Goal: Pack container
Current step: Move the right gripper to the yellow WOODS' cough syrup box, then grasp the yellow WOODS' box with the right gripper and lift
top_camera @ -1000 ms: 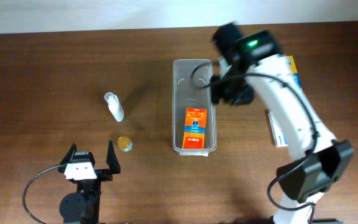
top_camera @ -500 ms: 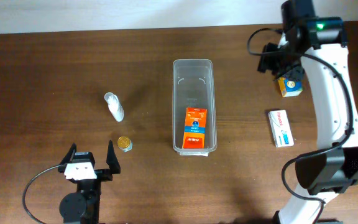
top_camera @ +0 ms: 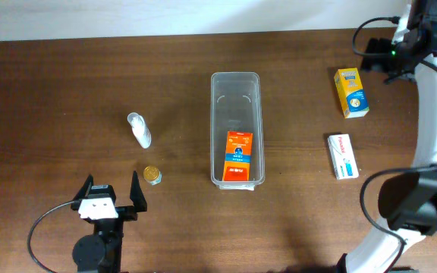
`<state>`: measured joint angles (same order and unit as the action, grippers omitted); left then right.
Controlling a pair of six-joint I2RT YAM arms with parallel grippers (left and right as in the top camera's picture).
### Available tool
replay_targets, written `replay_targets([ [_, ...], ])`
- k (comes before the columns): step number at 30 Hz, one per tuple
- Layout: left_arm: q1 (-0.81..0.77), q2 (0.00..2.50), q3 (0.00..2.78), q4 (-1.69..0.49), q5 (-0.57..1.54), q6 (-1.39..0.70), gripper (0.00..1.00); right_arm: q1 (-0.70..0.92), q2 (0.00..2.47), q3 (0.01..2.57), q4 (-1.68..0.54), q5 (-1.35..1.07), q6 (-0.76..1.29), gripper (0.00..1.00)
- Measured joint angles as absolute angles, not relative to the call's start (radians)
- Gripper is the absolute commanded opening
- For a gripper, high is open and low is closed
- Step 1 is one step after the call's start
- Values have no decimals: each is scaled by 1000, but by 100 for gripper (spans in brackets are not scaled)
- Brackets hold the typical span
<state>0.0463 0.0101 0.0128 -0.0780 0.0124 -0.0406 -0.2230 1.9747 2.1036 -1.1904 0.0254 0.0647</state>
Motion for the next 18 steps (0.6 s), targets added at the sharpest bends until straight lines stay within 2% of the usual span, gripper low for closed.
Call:
replay_targets([
  [2, 46, 10, 13, -78, 12, -41, 99, -221, 2011, 2104, -1144, 18, 26, 99],
  [11, 46, 10, 13, -78, 12, -41, 99, -221, 2240, 2104, -1012, 14, -54, 98],
  [18, 46, 10, 13, -78, 12, -41, 99, -221, 2330, 2104, -996, 14, -130, 98],
])
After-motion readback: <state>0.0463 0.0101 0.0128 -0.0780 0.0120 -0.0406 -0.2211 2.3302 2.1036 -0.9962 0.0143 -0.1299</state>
